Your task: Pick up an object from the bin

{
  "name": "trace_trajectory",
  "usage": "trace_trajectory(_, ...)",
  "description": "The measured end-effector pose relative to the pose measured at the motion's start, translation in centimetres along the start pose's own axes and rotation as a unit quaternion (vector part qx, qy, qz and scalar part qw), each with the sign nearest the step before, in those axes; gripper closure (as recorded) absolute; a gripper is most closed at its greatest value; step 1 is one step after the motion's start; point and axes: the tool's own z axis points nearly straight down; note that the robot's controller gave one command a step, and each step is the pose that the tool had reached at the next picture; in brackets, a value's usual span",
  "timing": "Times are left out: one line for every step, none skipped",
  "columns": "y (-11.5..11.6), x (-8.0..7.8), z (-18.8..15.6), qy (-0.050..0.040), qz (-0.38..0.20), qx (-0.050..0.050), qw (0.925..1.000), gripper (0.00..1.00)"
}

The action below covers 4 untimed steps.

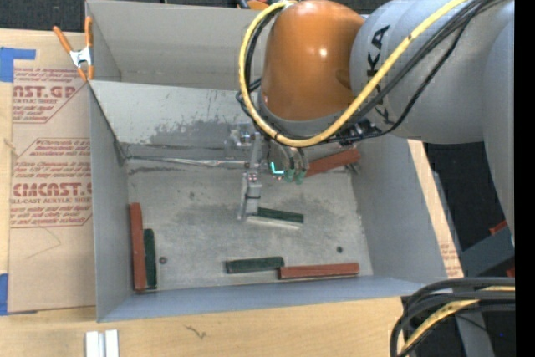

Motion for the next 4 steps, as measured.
trace_trajectory(-7.8,7.1,14.9,-0.0019,0.0,0.0,1.0,0.0)
trace_trajectory(-5.9,7.5,11.6,-0.0029,0.077,-0.001,0.997,0.0)
trace_trajectory(-5.6,7.6,11.7,-0.0023,0.177,0.0,0.9841,0.0)
trace_trajectory(-5.9,7.2,14.7,-0.0008,0.247,0.0,0.969,0.0)
